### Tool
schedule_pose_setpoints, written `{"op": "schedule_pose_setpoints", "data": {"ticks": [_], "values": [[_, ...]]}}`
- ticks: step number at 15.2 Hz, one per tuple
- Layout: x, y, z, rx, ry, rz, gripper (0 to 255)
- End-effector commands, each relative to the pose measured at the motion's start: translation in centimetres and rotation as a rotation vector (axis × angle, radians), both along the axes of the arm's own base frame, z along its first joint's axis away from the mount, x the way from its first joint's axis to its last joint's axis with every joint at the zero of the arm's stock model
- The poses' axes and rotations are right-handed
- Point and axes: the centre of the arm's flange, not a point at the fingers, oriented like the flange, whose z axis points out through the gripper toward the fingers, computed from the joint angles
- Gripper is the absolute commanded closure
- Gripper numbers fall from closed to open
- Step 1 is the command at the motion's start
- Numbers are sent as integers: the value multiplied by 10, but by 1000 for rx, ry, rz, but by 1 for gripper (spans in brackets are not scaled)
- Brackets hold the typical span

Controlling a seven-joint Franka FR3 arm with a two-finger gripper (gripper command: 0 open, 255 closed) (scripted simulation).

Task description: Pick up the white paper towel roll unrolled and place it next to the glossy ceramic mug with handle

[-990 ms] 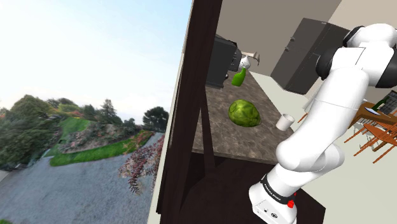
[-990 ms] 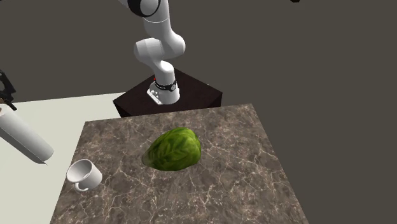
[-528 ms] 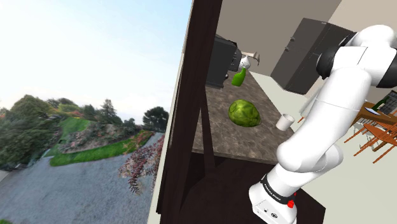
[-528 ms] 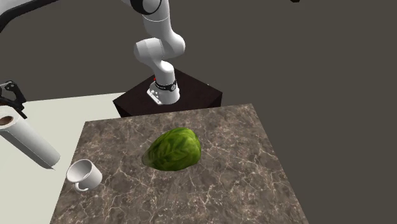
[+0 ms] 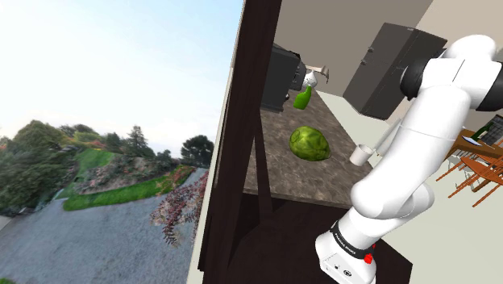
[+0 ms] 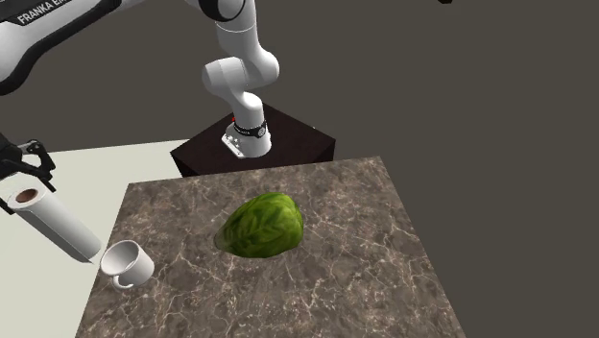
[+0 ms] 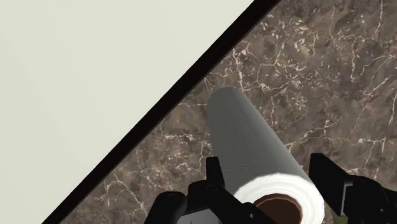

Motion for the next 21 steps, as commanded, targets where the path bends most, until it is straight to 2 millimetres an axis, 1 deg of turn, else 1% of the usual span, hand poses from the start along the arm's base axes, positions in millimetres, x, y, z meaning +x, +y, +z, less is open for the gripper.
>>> {"op": "schedule_pose_setpoints", "data": {"ticks": [1, 18, 21], "values": [[0, 0, -10, -1, 0, 0, 255], [0, 0, -99, -1, 0, 0, 255], [0, 0, -99, -1, 0, 0, 255]]}}
